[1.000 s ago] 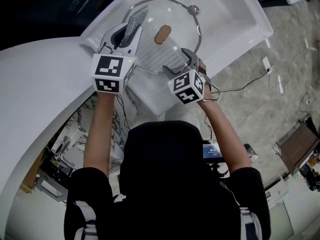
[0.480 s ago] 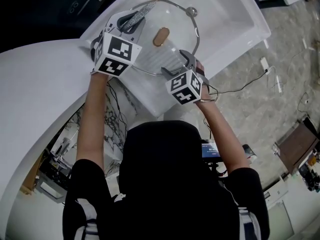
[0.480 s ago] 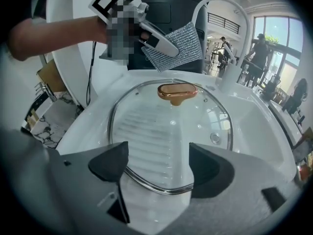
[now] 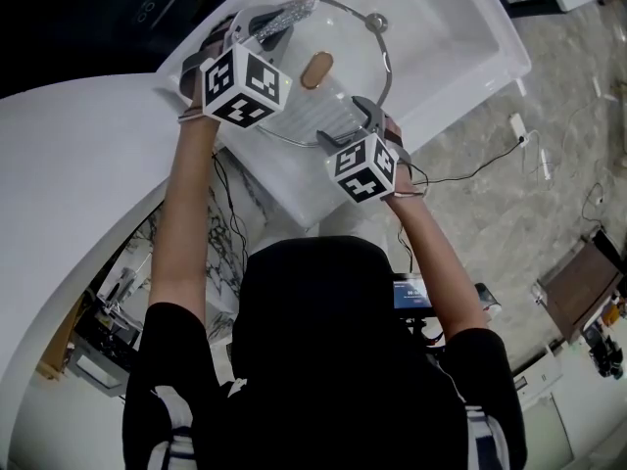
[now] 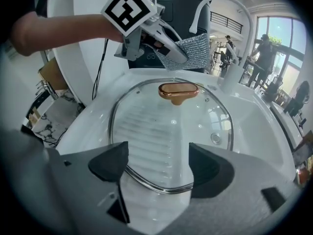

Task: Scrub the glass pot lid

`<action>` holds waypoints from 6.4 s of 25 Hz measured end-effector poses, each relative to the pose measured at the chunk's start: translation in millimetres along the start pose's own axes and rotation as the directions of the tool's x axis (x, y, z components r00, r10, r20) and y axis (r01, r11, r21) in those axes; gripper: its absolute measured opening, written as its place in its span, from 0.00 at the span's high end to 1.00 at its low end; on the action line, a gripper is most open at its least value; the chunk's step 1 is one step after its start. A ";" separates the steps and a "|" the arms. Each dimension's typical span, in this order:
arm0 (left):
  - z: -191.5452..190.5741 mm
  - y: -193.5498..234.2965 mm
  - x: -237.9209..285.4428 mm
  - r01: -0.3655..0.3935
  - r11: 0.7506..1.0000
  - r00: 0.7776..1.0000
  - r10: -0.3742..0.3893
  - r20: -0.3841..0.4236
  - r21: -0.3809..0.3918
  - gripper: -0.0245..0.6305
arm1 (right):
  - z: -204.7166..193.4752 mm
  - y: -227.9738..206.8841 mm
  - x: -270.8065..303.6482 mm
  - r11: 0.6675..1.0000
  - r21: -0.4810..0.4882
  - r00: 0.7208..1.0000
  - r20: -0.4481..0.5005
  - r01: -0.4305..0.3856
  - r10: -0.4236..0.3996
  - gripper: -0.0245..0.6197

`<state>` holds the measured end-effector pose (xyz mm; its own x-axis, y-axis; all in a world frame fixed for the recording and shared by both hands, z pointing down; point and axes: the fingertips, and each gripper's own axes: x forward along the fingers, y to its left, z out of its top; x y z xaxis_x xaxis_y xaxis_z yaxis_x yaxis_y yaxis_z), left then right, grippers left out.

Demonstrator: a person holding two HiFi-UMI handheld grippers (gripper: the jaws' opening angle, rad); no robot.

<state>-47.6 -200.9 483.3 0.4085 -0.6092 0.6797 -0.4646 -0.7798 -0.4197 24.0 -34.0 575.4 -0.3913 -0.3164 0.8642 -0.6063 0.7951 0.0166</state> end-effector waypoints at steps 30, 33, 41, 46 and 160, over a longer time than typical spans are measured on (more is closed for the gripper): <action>-42.7 -41.3 22.7 0.040 0.947 0.990 0.007 -0.144 0.319 0.85 | -1.4 1.0 -0.6 1.000 -0.027 1.000 0.008 -0.004 0.004 0.38; -44.1 -44.2 23.0 0.042 0.942 0.989 0.007 -0.145 0.333 0.85 | -1.8 1.0 -0.8 1.000 -0.026 1.000 0.006 -0.004 0.004 0.38; -47.3 -50.5 18.6 0.047 0.938 0.987 0.010 -0.161 0.343 0.85 | -1.9 0.9 -0.1 1.000 -0.023 1.000 -0.003 -0.004 0.004 0.38; -52.9 -58.4 9.5 0.062 0.934 0.983 0.004 -0.182 0.353 0.85 | -1.5 1.3 0.3 1.000 -0.025 1.000 -0.005 -0.005 0.005 0.38; -60.9 -54.9 13.1 0.098 0.949 0.965 -0.017 -0.264 0.301 0.83 | -1.4 2.2 -0.8 1.000 -0.026 1.000 -0.019 -0.005 0.004 0.38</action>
<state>-64.5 -157.3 551.9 0.1947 -0.5366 0.8210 -0.1642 -0.8431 -0.5121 24.0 -31.3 575.4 -0.3808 -0.3031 0.8736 -0.5862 0.8097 0.0254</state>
